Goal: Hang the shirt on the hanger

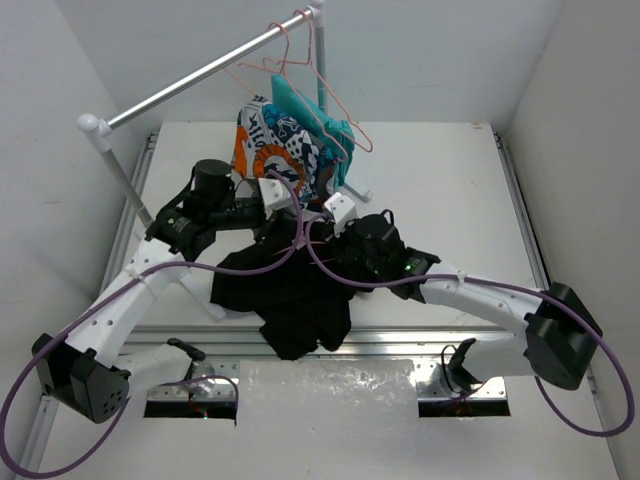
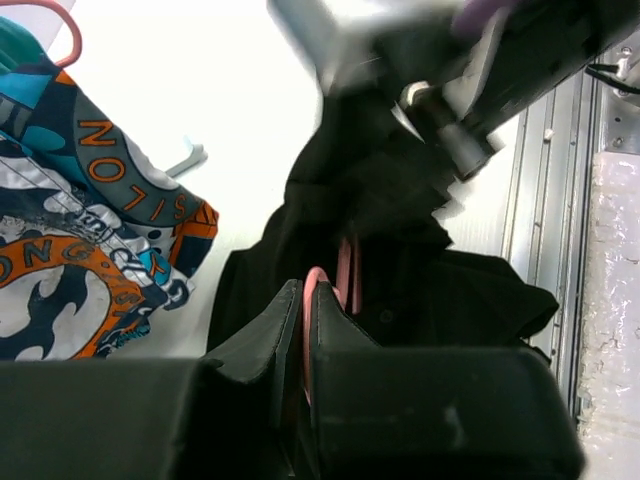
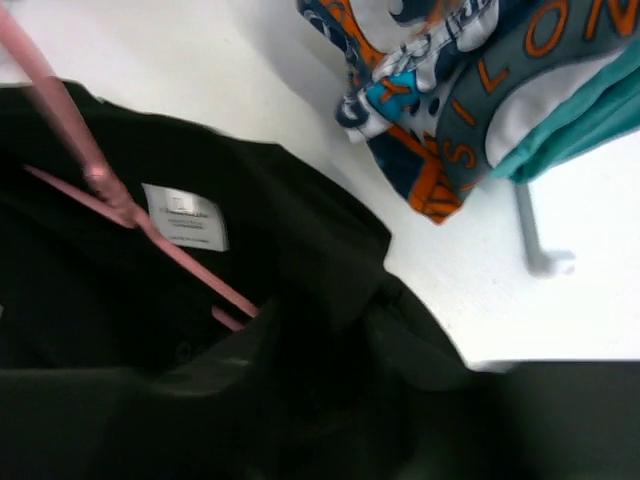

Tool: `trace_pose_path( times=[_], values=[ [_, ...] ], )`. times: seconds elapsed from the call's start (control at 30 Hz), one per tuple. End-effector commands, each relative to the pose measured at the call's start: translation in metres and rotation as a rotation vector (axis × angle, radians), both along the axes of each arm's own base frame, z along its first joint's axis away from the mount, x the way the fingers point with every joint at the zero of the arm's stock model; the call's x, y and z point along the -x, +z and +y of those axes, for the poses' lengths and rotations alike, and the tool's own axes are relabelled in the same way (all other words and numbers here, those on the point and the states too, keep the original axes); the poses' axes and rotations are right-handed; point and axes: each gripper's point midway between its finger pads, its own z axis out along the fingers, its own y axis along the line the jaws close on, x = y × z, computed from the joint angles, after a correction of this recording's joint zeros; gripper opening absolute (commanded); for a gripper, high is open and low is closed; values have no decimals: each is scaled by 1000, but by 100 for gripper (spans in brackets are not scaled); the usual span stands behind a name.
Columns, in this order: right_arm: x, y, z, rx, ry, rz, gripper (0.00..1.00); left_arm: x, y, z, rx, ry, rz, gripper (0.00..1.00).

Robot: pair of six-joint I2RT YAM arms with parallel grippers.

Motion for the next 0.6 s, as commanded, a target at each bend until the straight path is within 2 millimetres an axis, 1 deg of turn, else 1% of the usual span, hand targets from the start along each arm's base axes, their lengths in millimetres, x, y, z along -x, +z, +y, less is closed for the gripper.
trace_pose_path(
  times=[0.0, 0.03, 0.07, 0.1, 0.13, 0.17, 0.2, 0.23, 0.3, 0.33, 0.37, 0.4, 0.43, 0.47, 0.5, 0.53, 0.57],
  values=[
    [22, 40, 11, -87, 141, -65, 62, -1, 47, -1, 47, -1, -149, 0],
    [28, 42, 9, -67, 174, -69, 72, 0, 50, 0, 48, -1, -162, 0],
    [33, 47, 8, -59, 202, -84, 79, 1, 51, 1, 45, -1, -166, 0],
    [42, 66, 8, -91, 246, -113, 84, 2, 53, 1, 47, -2, -169, 0],
    [48, 69, 4, -83, 270, -108, 92, 2, 53, 1, 45, -5, -169, 0],
    [52, 78, 2, -84, 296, -129, 94, 3, 53, 1, 41, -10, -168, 0],
    [60, 101, -2, -118, 323, -167, 95, 4, 53, 1, 38, -14, -167, 0],
    [61, 105, -9, -109, 322, -161, 97, 4, 52, 1, 34, -19, -165, 0],
    [68, 122, -14, -115, 371, -180, 95, 9, 53, 0, 35, -46, -178, 0],
    [65, 119, -25, -79, 368, -166, 91, 12, 56, -1, 44, -61, -193, 0],
    [64, 119, -28, -68, 373, -156, 88, 14, 58, -1, 50, -67, -200, 0],
    [60, 122, -33, -65, 361, -153, 85, 16, 61, -1, 55, -72, -207, 0],
    [51, 114, -45, -50, 336, -120, 81, 20, 67, -1, 65, -80, -221, 0],
    [46, 114, -52, -54, 316, -110, 71, 23, 70, 0, 69, -83, -231, 0],
    [31, 113, -68, -54, 258, -105, 69, 25, 74, 0, 71, -89, -241, 0],
    [30, 110, -70, -51, 281, -97, 68, 27, 77, 1, 70, -94, -249, 0],
    [28, 111, -72, -39, 293, -98, 71, 29, 80, 2, 69, -95, -255, 0]
  ],
)
